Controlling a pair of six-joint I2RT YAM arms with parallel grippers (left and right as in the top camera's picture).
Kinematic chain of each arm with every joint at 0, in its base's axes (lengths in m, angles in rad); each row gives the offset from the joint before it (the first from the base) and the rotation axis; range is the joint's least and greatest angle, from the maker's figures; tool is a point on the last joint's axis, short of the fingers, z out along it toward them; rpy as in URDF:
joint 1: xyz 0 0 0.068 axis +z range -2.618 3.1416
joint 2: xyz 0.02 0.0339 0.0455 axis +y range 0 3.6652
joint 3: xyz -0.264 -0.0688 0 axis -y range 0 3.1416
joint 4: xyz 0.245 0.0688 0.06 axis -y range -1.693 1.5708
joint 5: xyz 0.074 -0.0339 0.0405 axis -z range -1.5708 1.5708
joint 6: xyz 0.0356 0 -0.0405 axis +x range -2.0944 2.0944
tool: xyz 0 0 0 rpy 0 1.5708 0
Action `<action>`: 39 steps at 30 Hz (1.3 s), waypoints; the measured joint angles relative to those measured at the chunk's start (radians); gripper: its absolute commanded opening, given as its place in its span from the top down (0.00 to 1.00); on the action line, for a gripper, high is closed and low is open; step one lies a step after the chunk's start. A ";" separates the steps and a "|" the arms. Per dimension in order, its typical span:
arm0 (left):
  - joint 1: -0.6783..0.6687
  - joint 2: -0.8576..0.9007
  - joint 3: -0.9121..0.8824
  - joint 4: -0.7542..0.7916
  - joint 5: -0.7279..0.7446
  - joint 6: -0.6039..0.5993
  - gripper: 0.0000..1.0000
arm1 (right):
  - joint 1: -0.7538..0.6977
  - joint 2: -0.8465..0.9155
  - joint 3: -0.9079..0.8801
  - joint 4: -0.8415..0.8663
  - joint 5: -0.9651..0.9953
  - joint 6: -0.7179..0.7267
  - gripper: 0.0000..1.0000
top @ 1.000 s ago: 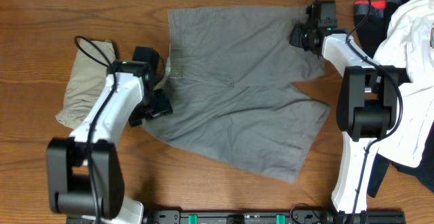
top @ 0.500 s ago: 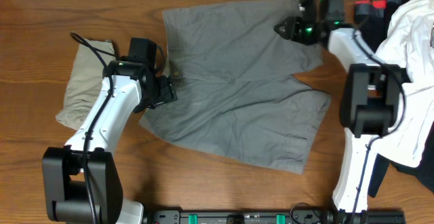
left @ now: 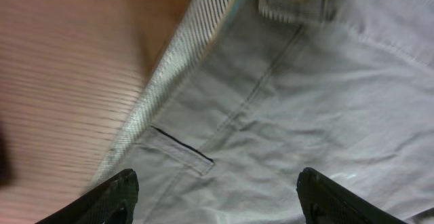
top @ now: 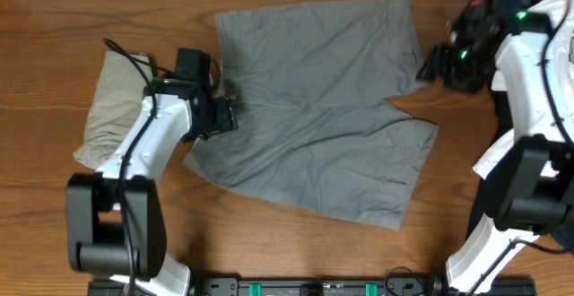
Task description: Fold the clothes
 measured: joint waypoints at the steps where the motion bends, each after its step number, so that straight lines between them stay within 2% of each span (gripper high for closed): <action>1: 0.000 0.016 0.000 -0.005 0.014 0.000 0.23 | 0.000 0.007 -0.044 0.011 0.008 0.000 0.37; 4: 0.000 0.045 0.000 -0.033 0.037 0.000 0.23 | -0.002 0.025 -0.167 0.044 0.006 -0.016 0.41; 6: 0.000 0.049 0.000 -0.063 0.048 0.002 0.23 | -0.004 0.031 -0.237 0.049 -0.045 -0.083 0.47; 9: 0.000 0.049 0.000 -0.097 0.054 0.021 0.23 | -0.004 0.033 -0.282 0.013 -0.124 -0.172 0.50; 11: 0.000 0.049 0.000 -0.112 0.055 0.032 0.23 | -0.003 0.033 -0.302 0.006 -0.148 -0.201 0.57; 14: 0.000 0.049 0.000 -0.111 0.055 0.046 0.23 | 0.003 0.033 -0.338 0.063 -0.124 -0.183 0.69; 19: 0.000 0.049 0.000 -0.104 0.055 0.057 0.23 | 0.006 0.033 -0.400 0.222 -0.048 -0.085 0.67; 22: 0.000 0.049 0.000 -0.103 0.055 0.071 0.23 | 0.000 0.031 -0.402 0.257 -0.042 -0.059 0.76; 26: 0.000 0.049 -0.031 -0.069 0.055 0.075 0.23 | -0.024 0.031 -0.402 0.229 0.014 -0.004 0.83; 31: 0.000 0.049 -0.130 0.000 0.055 0.076 0.24 | -0.073 0.026 -0.401 0.183 0.107 0.064 0.78; 34: 0.000 0.042 -0.148 0.021 0.055 0.077 0.28 | -0.098 0.026 -0.401 0.161 0.124 0.062 0.73; 39: 0.000 0.041 -0.148 0.023 0.053 0.082 0.29 | -0.111 0.026 -0.401 0.164 0.053 -0.047 0.64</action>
